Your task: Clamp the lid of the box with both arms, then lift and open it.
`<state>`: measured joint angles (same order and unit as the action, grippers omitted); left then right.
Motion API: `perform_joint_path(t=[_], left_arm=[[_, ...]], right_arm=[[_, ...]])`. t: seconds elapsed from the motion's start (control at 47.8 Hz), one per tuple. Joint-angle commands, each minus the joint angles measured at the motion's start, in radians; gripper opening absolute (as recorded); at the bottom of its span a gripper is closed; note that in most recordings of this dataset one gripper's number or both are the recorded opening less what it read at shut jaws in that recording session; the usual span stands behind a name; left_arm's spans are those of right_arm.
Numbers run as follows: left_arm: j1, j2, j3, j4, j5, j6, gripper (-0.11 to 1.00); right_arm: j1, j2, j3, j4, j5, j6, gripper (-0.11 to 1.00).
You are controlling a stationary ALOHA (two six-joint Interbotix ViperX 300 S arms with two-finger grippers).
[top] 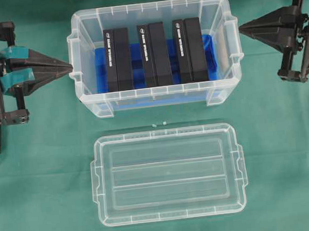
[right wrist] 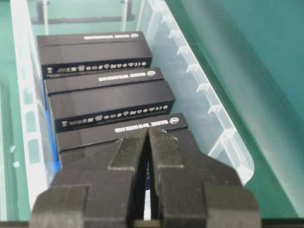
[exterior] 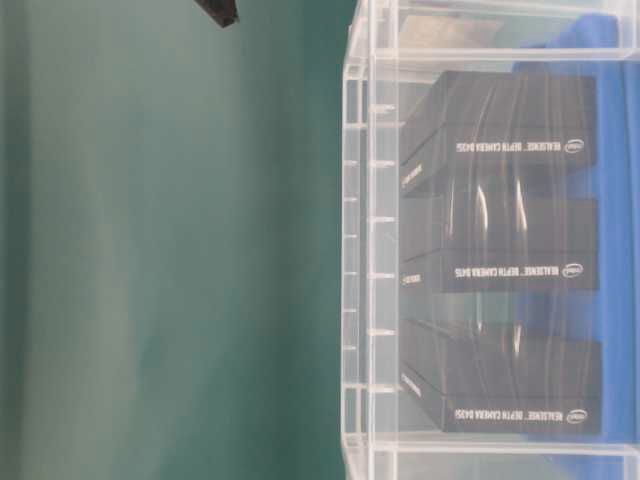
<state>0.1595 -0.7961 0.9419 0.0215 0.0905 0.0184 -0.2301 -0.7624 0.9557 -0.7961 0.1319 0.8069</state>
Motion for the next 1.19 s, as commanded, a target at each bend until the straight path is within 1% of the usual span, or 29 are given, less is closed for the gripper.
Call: perform_joint_path(t=[0.0,0.711,1.171], left_arm=[[-0.003,0.0,-0.009,-0.002,-0.011,0.0,0.01],[-0.003,0.0,-0.009,-0.006,-0.011,-0.003,0.01],[-0.003,0.0,-0.009,-0.011,-0.032,-0.006,0.01]], right_arm=[[0.002,0.0,-0.012,0.002,-0.006,0.002,0.0],[0.002,0.002,-0.008,0.003,-0.009,0.002,0.0],[0.002,0.003,-0.006,0.003,-0.009,0.003,0.0]])
